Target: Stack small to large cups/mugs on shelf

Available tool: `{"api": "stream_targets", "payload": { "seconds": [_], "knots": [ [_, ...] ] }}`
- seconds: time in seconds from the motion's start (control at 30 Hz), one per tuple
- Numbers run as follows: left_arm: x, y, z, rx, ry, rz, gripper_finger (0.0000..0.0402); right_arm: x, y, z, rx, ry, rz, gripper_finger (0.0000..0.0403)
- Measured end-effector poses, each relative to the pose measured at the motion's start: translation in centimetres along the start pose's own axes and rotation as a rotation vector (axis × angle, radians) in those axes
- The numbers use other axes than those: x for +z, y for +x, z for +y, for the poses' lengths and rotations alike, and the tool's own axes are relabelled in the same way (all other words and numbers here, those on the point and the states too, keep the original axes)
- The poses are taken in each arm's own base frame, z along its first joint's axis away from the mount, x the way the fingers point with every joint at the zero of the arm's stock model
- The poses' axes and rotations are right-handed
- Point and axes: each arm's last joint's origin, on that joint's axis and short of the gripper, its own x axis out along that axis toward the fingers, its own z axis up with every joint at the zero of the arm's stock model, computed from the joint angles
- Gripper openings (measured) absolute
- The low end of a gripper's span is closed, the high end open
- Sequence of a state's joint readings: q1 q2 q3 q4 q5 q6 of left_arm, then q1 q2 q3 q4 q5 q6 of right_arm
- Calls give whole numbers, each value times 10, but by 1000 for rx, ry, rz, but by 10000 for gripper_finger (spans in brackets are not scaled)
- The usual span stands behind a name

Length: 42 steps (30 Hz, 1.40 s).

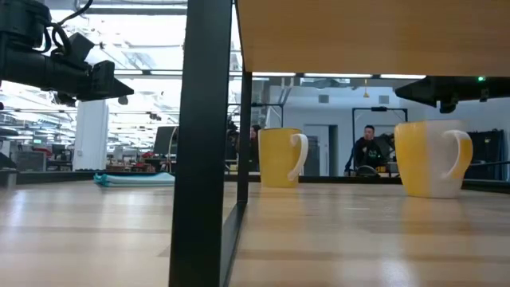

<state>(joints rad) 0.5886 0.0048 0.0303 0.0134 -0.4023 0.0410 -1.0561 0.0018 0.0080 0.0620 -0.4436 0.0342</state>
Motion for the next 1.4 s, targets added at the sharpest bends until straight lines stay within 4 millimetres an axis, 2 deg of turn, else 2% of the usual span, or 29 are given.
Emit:
{"api": "stream_targets", "payload": {
  "seconds": [0.23, 0.5, 1.4],
  "knots": [
    [0, 0, 0, 0, 1, 0, 197, 0, 0, 0, 0, 0, 0, 86],
    [0, 0, 3, 111, 181, 10, 197, 0, 0, 0, 0, 0, 0, 86],
    [0, 0, 3, 114, 123, 8, 197, 0, 0, 0, 0, 0, 0, 86]
  ]
}}
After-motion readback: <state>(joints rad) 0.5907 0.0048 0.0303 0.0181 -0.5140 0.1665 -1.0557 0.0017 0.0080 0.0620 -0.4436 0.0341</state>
